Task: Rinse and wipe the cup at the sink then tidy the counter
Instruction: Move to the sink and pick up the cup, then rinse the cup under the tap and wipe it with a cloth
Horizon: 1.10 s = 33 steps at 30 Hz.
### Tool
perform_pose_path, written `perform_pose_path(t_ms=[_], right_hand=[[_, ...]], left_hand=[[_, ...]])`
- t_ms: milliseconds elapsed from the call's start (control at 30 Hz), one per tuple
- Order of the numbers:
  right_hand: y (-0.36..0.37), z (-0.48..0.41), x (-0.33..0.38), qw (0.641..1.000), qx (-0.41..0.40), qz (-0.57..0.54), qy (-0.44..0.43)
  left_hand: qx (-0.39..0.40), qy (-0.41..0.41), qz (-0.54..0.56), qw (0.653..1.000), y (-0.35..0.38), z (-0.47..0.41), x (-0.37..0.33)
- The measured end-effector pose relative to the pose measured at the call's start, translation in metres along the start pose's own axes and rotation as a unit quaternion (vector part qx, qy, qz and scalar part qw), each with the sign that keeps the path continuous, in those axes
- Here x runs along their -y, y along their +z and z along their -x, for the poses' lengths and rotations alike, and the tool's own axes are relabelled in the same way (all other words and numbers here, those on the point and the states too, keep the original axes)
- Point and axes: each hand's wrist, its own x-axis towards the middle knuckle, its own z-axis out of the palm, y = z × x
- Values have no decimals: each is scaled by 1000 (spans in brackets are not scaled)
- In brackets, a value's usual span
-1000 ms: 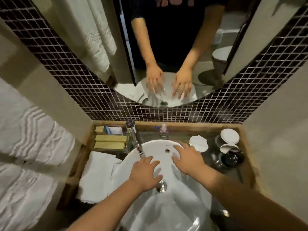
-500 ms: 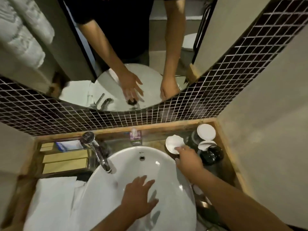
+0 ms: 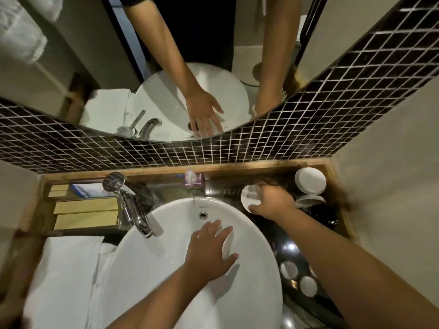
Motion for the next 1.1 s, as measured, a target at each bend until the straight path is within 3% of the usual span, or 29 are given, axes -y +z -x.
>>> perform_pose_path(t_ms=[233,400,600,700,900,1100], right_hand=[[10,-1,-1,1000,4,23,-16],[18,-3,2,999,-12,-32,2],[10,16,-5,998,-38,-51,6],[-3,44,0,996,-61,-57,-41],[4,114,38,987,-11,-76,-143],[42,146,91,950,-72,110,-282]], left_hand=[[-34,2,8,999,-5,-11,6],[-27,1,14,1000,-10,-10,9],[-59,-3,92,994,-16,13,23],[-97,21,109,989,-24,27,35],[-157,28,131,978,-55,65,67],[-134,12,45,990,-50,100,108]])
